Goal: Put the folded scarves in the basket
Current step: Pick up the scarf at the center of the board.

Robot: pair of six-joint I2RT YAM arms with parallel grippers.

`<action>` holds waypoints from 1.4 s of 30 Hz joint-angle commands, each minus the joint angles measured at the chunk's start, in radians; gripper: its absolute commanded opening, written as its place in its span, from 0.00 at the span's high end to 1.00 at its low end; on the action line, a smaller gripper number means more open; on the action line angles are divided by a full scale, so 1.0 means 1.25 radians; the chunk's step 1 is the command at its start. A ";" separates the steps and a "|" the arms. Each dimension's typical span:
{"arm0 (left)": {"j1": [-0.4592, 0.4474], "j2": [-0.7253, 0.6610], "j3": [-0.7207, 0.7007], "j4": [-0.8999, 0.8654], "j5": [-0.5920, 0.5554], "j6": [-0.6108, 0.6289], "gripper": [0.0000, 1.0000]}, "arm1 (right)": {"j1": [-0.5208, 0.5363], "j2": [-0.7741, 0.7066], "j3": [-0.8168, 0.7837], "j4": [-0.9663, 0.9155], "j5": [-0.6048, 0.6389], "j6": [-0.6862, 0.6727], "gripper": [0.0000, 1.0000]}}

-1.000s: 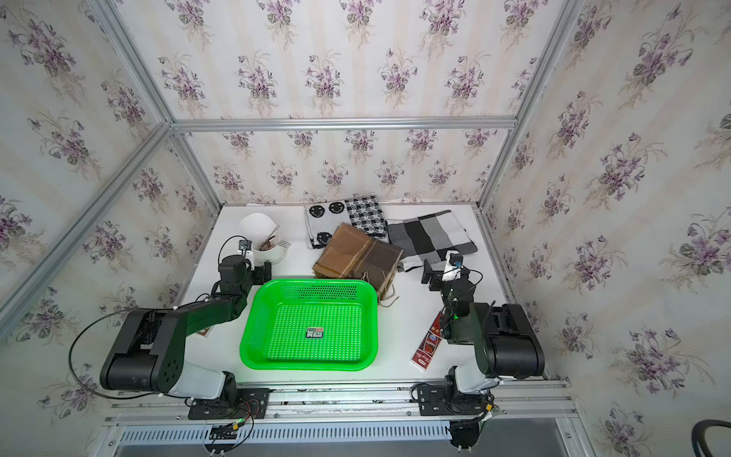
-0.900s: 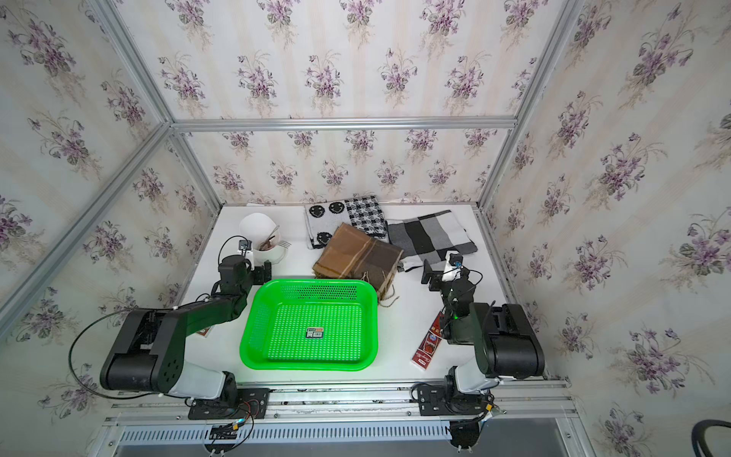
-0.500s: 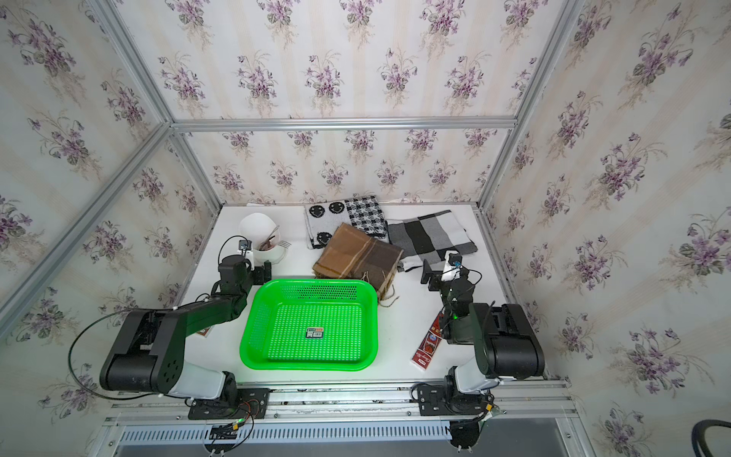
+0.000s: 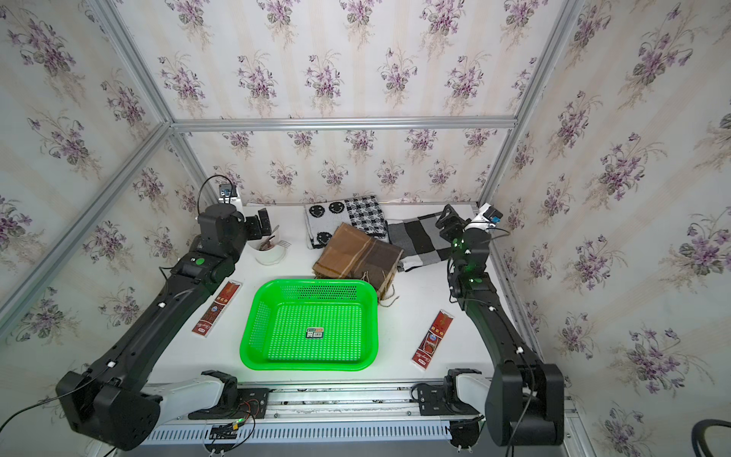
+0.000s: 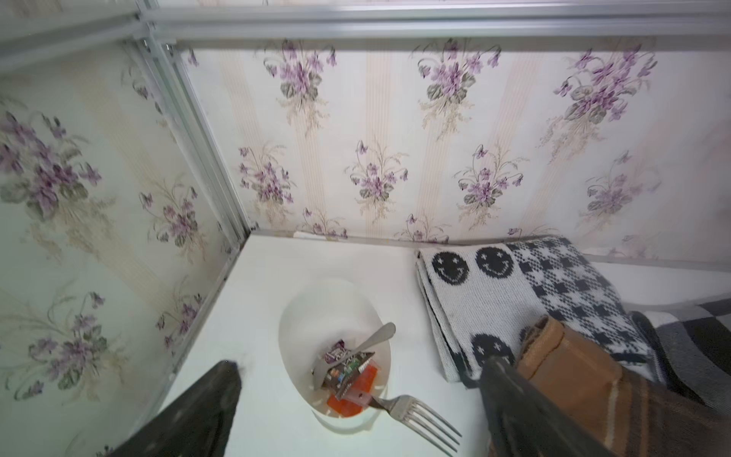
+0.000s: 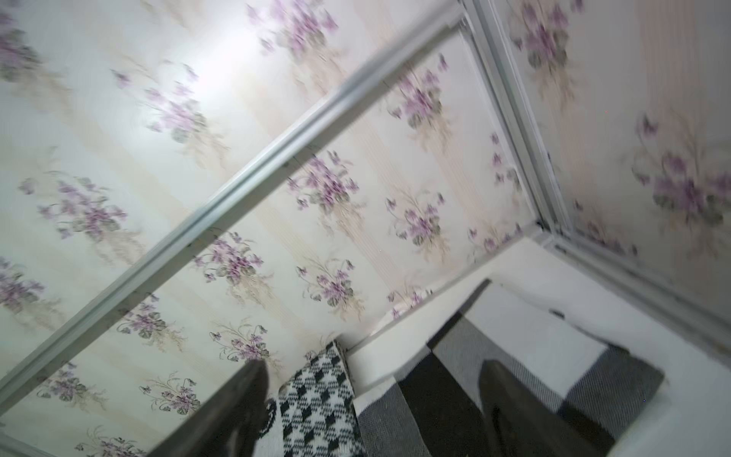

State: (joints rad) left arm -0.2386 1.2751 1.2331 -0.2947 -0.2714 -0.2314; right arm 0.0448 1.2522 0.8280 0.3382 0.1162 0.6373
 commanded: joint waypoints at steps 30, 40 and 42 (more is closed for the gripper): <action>-0.137 0.676 0.377 -0.464 0.323 -0.275 0.14 | 0.146 0.422 0.363 -0.561 -0.144 -0.072 0.30; -0.132 0.766 0.384 -0.384 0.383 -0.329 0.25 | 0.146 0.418 0.353 -0.555 -0.148 -0.082 0.30; -0.130 0.774 0.379 -0.367 0.390 -0.337 0.32 | 0.146 0.419 0.348 -0.551 -0.152 -0.083 0.30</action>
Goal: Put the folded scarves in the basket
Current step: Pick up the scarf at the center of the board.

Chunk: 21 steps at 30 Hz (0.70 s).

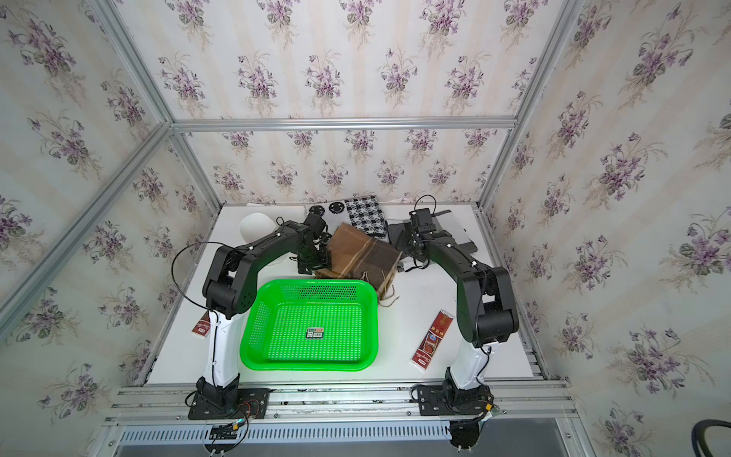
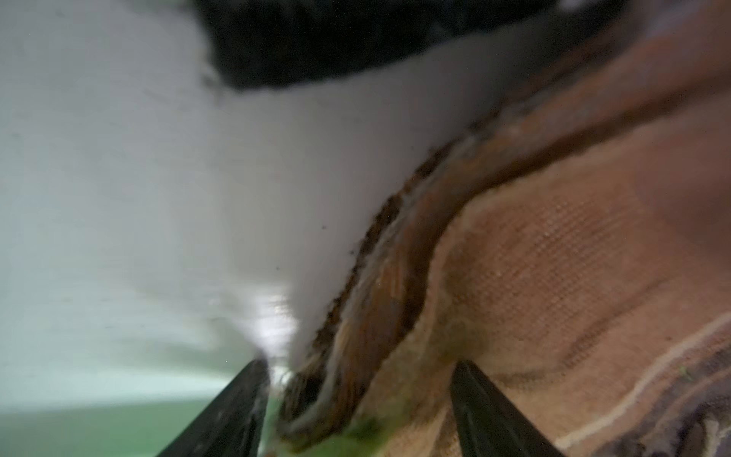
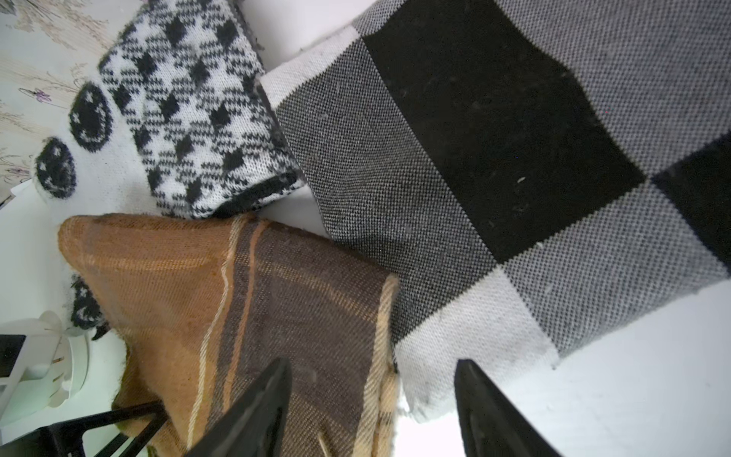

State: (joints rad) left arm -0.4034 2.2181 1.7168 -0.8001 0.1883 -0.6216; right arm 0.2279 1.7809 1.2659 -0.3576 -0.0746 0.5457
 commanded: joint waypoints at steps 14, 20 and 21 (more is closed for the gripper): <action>0.002 -0.023 -0.010 0.095 0.045 -0.057 1.00 | -0.013 0.092 0.032 0.028 -0.047 -0.023 0.39; 0.002 -0.027 -0.015 0.108 0.062 -0.062 1.00 | -0.010 0.142 0.079 0.024 -0.077 -0.030 0.45; 0.000 -0.029 -0.015 0.109 0.063 -0.062 1.00 | -0.011 0.150 0.082 0.020 -0.071 -0.031 0.46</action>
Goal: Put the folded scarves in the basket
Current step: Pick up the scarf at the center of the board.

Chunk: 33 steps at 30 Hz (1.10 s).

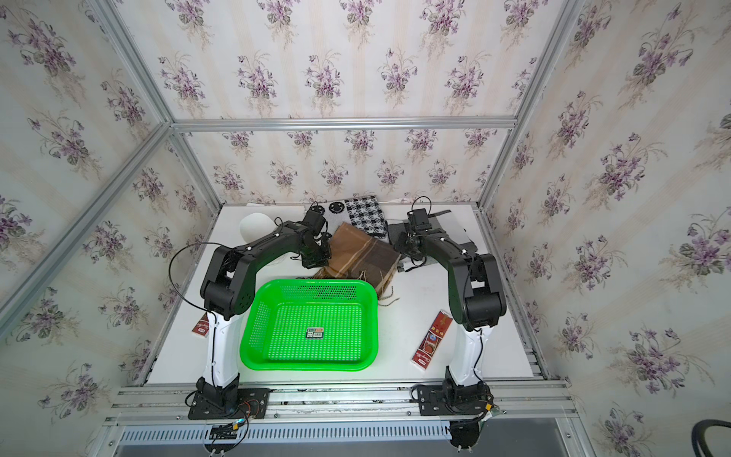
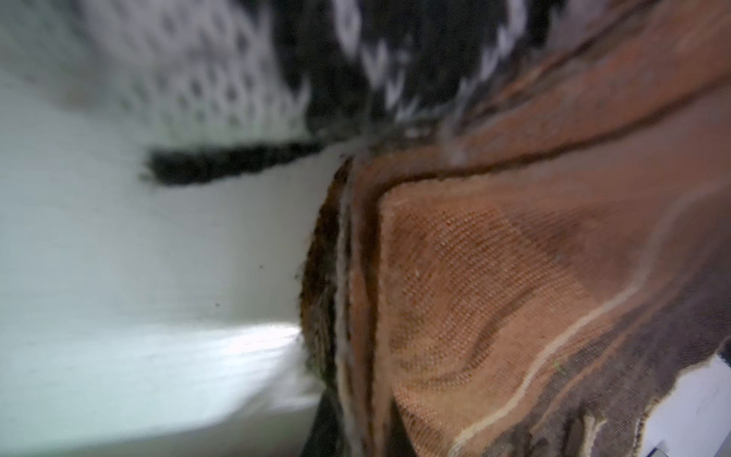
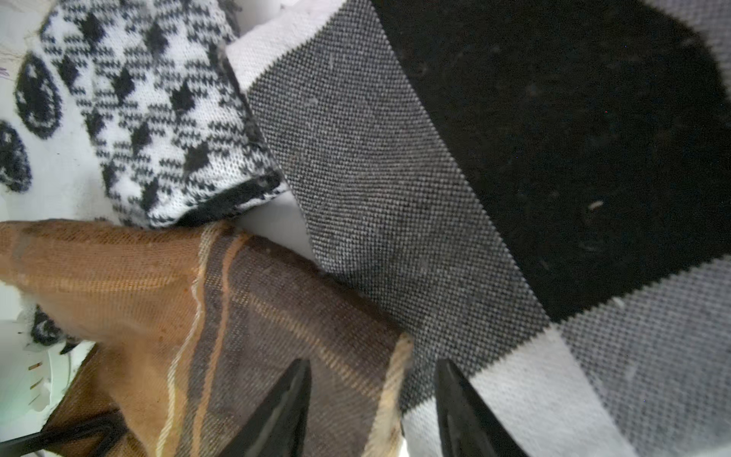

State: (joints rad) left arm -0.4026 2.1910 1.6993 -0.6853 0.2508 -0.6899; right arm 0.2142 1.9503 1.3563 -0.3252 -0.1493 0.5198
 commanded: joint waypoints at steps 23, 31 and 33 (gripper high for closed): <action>-0.008 -0.078 -0.021 0.077 0.079 -0.017 1.00 | 0.025 0.014 -0.011 0.046 -0.004 0.016 1.00; -0.008 -0.090 0.010 0.074 0.113 -0.020 1.00 | 0.045 -0.035 -0.005 0.030 0.018 0.010 1.00; -0.008 -0.088 0.014 0.077 0.123 -0.024 1.00 | 0.055 -0.043 -0.005 0.027 0.019 0.005 1.00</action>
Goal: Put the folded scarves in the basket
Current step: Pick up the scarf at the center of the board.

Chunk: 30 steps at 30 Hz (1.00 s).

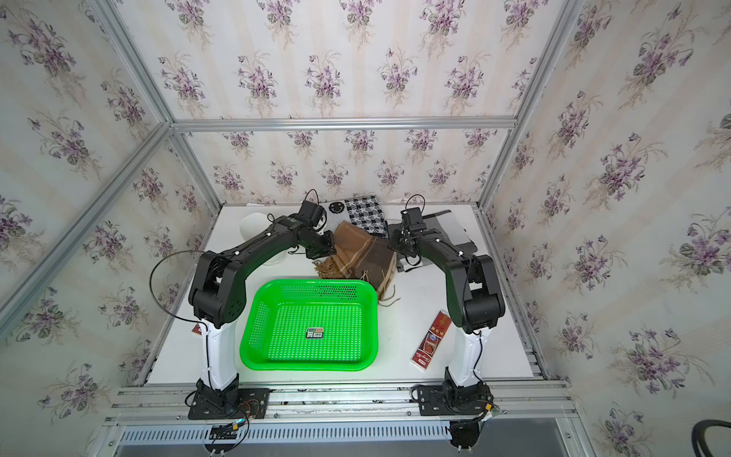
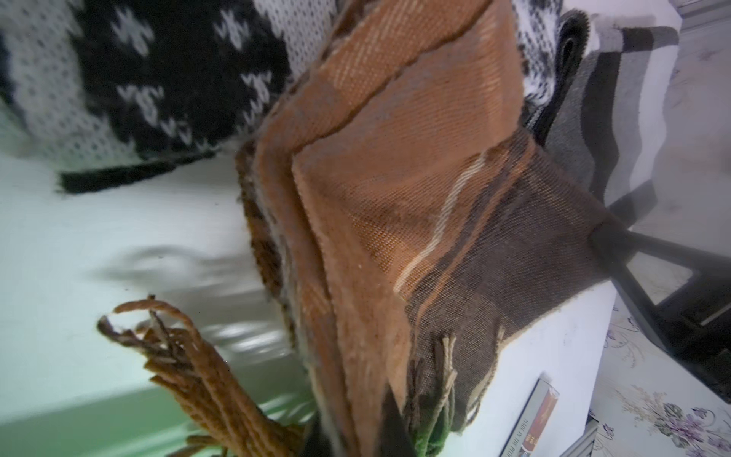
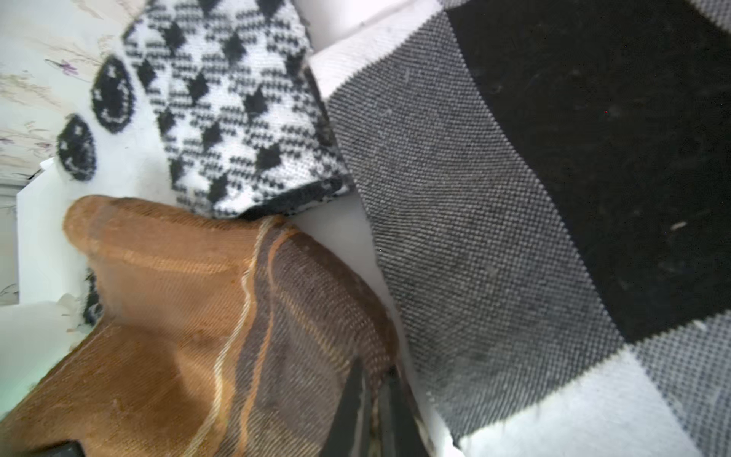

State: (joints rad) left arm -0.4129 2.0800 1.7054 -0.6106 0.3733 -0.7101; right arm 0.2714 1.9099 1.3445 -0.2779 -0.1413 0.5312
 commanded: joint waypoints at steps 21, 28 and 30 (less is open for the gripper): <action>0.000 -0.151 -0.012 -0.020 -0.008 -0.009 1.00 | 0.021 -0.099 0.101 -0.084 0.026 -0.003 1.00; 0.000 -0.194 0.018 -0.059 -0.039 -0.003 1.00 | 0.021 -0.113 0.174 -0.129 0.017 -0.014 1.00; 0.001 -0.217 0.020 -0.072 -0.048 -0.002 1.00 | 0.022 -0.119 0.195 -0.140 0.011 -0.017 1.00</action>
State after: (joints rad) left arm -0.4133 1.8385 1.7184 -0.6701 0.3431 -0.7235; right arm 0.2970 1.7737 1.5616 -0.4263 -0.1215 0.5224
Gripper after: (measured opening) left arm 0.092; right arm 0.086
